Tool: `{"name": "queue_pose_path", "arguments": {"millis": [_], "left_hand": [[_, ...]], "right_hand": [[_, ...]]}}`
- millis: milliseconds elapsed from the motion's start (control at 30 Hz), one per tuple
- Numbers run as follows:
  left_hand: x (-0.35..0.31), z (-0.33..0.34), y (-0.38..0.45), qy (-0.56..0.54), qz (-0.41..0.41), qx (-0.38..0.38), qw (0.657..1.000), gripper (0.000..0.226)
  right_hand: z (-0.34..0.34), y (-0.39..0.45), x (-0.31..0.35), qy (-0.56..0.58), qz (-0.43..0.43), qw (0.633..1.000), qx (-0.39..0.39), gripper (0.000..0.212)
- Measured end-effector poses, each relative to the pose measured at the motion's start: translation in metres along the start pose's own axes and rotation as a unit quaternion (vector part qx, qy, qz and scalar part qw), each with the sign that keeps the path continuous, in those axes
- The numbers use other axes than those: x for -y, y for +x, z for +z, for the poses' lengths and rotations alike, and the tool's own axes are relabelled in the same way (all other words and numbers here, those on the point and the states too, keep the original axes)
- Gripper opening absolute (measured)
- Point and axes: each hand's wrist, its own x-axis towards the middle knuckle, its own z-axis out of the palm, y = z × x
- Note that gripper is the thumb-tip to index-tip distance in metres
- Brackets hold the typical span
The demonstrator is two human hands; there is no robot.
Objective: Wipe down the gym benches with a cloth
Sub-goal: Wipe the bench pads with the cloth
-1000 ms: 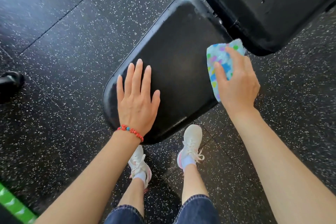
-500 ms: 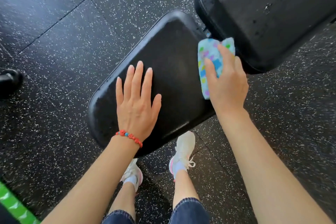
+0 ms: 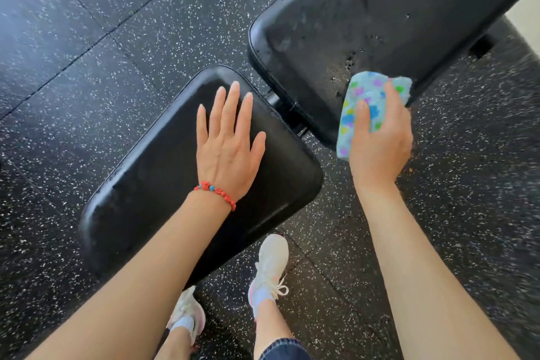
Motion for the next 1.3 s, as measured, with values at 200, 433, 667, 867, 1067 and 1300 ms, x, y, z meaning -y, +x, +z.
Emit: {"name": "queue_pose_path", "arguments": {"millis": [200,433,667,867,1067,1300], "left_hand": [[0.001,0.01,-0.001,0.021,-0.005,-0.009,1.0,0.055],[0.002,0.008,-0.001,0.015,-0.007,-0.021,1.0,0.054],[0.003,0.008,0.0,0.01,-0.003,-0.031,0.999,0.053],[0.006,0.008,0.0,0.012,0.005,-0.032,0.999,0.052],[0.005,0.006,0.0,0.008,0.004,-0.023,1.0,0.052],[0.005,0.006,0.001,0.015,0.003,-0.02,1.0,0.052]], "right_hand": [[0.014,0.028,0.014,-0.076,-0.011,0.997,0.027,0.044],[0.031,0.074,0.04,-0.089,-0.009,0.995,0.048,0.047],[0.023,0.018,0.019,-0.102,-0.011,0.994,0.03,0.046],[0.05,0.083,0.058,-0.102,-0.033,0.994,0.018,0.046],[0.06,0.077,0.069,-0.116,-0.069,0.99,0.035,0.046],[0.062,0.065,0.066,-0.106,-0.237,0.964,0.059,0.041]]}}
